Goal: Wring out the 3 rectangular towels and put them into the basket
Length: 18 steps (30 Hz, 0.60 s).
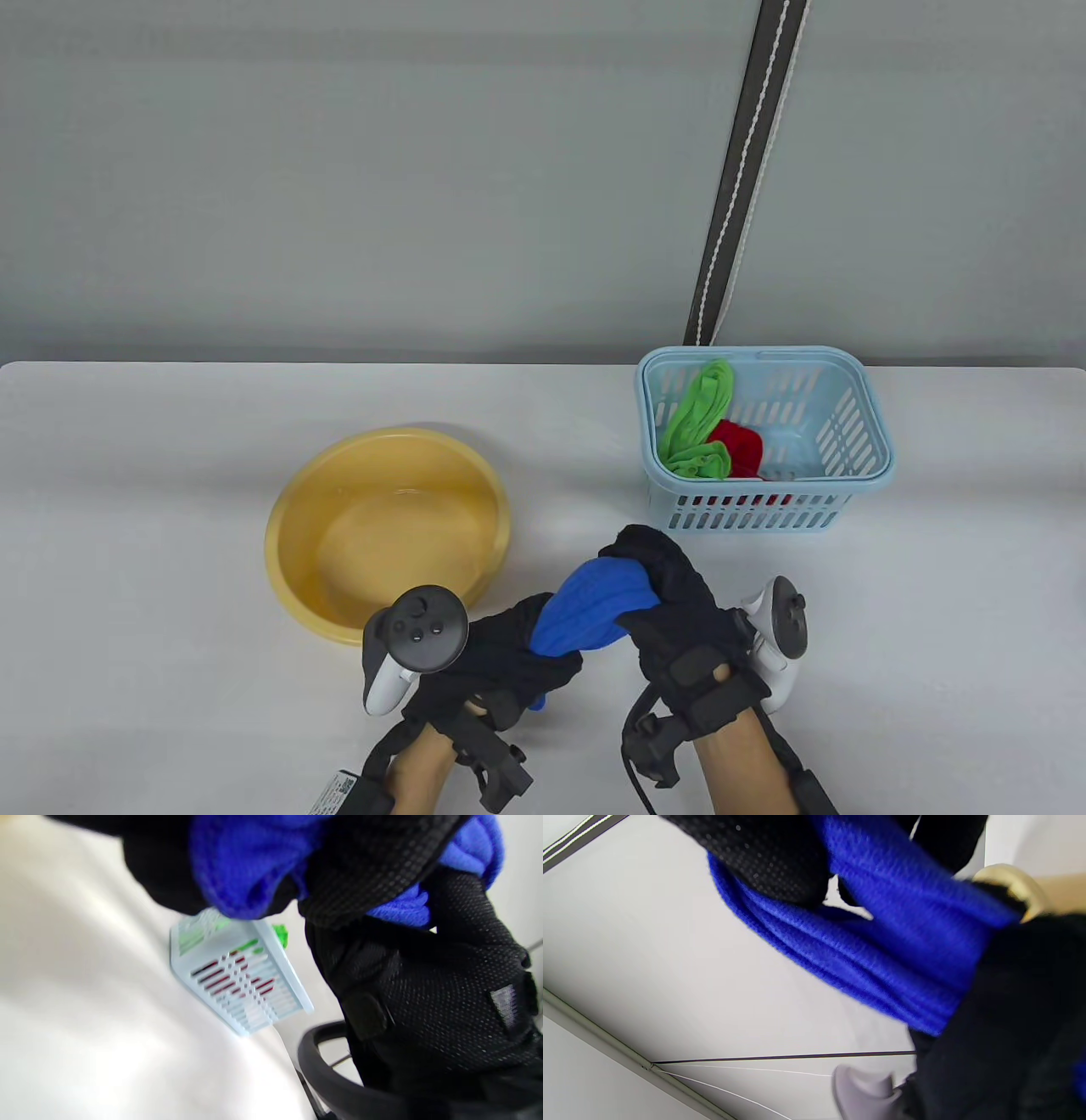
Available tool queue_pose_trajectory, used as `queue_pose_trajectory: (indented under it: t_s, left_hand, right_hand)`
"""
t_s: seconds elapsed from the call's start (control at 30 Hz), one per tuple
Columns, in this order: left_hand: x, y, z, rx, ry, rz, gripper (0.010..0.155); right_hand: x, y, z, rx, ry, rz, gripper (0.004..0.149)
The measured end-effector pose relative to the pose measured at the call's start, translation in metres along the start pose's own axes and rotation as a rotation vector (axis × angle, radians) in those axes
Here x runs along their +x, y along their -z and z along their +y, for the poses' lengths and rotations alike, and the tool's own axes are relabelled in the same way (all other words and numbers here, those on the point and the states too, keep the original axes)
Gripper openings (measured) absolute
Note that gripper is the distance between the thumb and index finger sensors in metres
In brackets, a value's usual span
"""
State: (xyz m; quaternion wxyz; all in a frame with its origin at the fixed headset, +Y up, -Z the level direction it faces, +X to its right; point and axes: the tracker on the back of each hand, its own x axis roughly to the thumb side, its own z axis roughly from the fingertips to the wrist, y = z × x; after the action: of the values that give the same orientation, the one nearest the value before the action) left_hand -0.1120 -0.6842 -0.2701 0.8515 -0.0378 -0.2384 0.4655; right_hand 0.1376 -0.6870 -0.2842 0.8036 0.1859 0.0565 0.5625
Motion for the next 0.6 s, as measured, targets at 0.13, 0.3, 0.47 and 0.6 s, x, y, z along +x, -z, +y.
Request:
queue_pose_trajectory:
  t_s: [0.13,0.3,0.47,0.6]
  left_hand:
    - [0.014,-0.008,0.010,0.183,0.280,-0.030,0.046]
    - [0.019,-0.020,0.017,0.339,0.718,-0.084,0.045]
    - [0.018,-0.031,0.018,0.299,0.966,-0.181,0.046]
    - [0.022,-0.029,0.006,0.238,1.125,-0.306,0.046]
  right_hand:
    - [-0.006,0.000,-0.006,0.038,-0.059,0.041,0.068]
    - [-0.008,0.004,-0.009,0.108,-0.380,0.070,0.068]
    - [-0.015,0.005,-0.017,0.041,-0.372,0.142,0.055]
    - [-0.026,0.006,-0.013,0.095,-0.244,0.189,0.063]
